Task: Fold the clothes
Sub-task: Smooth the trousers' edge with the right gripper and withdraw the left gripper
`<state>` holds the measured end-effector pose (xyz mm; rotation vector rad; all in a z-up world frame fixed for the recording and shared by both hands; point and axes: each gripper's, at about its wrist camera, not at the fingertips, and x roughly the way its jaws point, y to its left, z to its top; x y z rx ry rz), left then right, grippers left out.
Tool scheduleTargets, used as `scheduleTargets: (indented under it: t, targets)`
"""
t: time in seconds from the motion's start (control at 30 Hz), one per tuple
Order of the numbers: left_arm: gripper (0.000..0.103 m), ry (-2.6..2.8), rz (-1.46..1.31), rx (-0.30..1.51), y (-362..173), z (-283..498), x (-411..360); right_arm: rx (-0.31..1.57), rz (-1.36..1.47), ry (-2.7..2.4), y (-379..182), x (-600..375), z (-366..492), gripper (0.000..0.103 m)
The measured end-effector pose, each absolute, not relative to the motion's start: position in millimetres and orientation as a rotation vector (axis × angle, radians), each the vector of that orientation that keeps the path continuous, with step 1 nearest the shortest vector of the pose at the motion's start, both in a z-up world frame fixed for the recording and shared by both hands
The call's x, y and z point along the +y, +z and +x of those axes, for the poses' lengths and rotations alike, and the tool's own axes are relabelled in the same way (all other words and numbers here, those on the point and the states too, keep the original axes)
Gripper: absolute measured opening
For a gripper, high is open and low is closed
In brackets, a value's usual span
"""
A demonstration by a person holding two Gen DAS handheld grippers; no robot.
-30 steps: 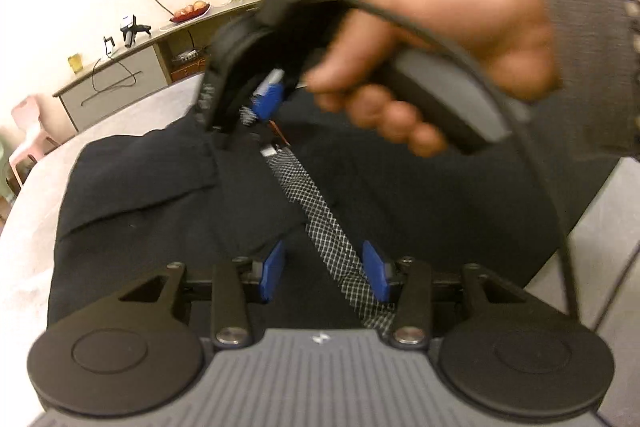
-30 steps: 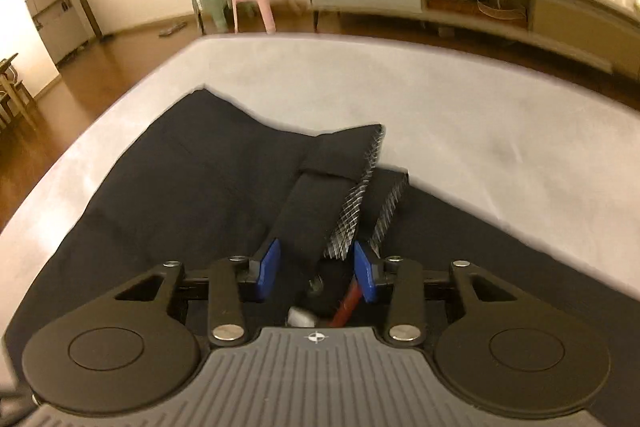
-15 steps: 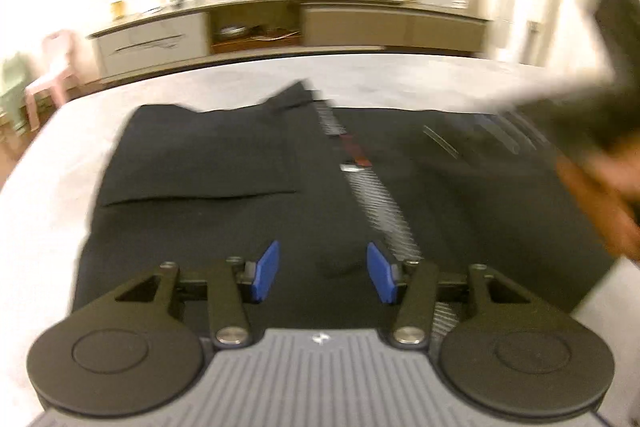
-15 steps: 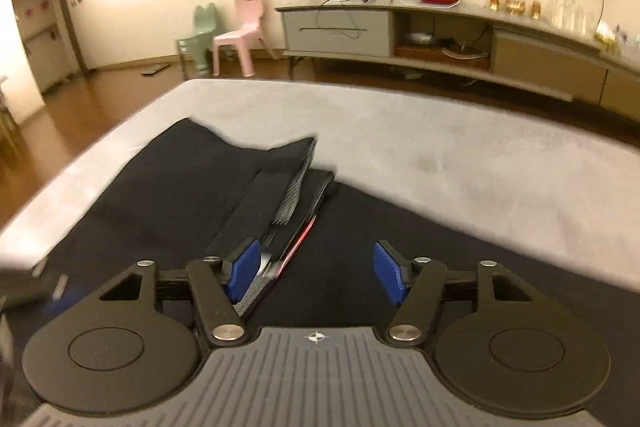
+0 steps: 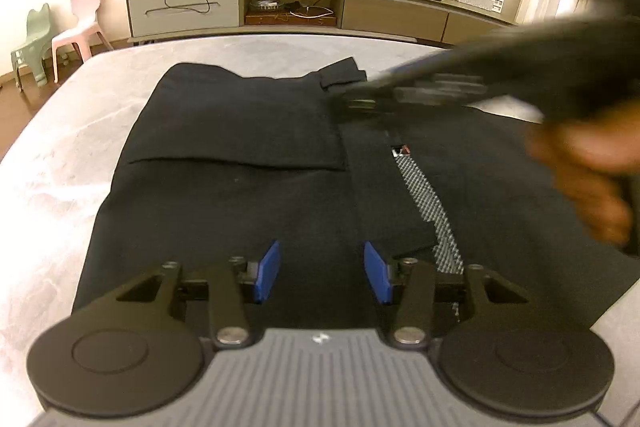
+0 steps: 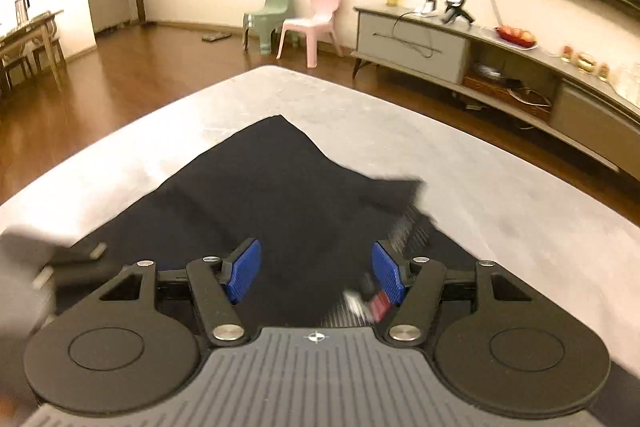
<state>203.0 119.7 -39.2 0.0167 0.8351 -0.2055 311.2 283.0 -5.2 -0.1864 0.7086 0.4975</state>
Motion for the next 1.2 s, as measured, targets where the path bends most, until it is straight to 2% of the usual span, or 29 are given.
scheduleTargets:
  t: [0.1,0.13,0.17,0.2,0.23,0.43,0.67,0.7,0.83,0.97,1.07,1.13,1.2]
  targets:
    - [0.046,-0.211,0.008,0.837,-43,204,126,0.793,-0.237,0.409,-37,294,357,0.061]
    - [0.046,-0.217,-0.001,0.838,-42,204,128,0.803,-0.220,0.374,-38,292,364,0.066]
    - [0.046,-0.223,-0.011,0.838,-42,204,130,0.805,-0.190,0.338,-35,288,369,0.066]
    - [0.046,-0.227,-0.026,0.840,-41,203,133,0.806,-0.160,0.301,-32,284,373,0.057]
    - [0.046,-0.230,-0.044,0.841,-39,202,138,0.793,-0.140,0.287,-26,284,370,0.052]
    - [0.047,-0.153,-0.027,0.765,-20,178,174,0.725,-0.127,0.528,11,352,343,0.052]
    - [0.045,-0.079,-0.044,0.795,-42,167,217,0.825,-0.237,0.505,-17,415,396,0.053]
    - [0.045,-0.079,-0.035,0.790,-43,166,217,0.829,-0.221,0.484,-19,410,403,0.057]
    - [0.048,-0.073,-0.029,0.796,-41,170,214,0.822,-0.120,0.415,-18,377,419,0.056]
    - [0.047,-0.081,-0.061,0.790,-33,166,211,0.733,0.115,0.439,13,314,393,0.056]
    - [0.047,-0.093,-0.048,0.791,-34,169,210,0.762,0.106,0.453,6,280,349,0.056]
    - [0.047,-0.087,-0.029,0.820,-41,176,206,0.826,0.032,0.403,-19,262,328,0.055]
    - [0.047,-0.060,0.015,0.818,-41,177,199,0.801,-0.039,0.333,-32,244,310,0.056]
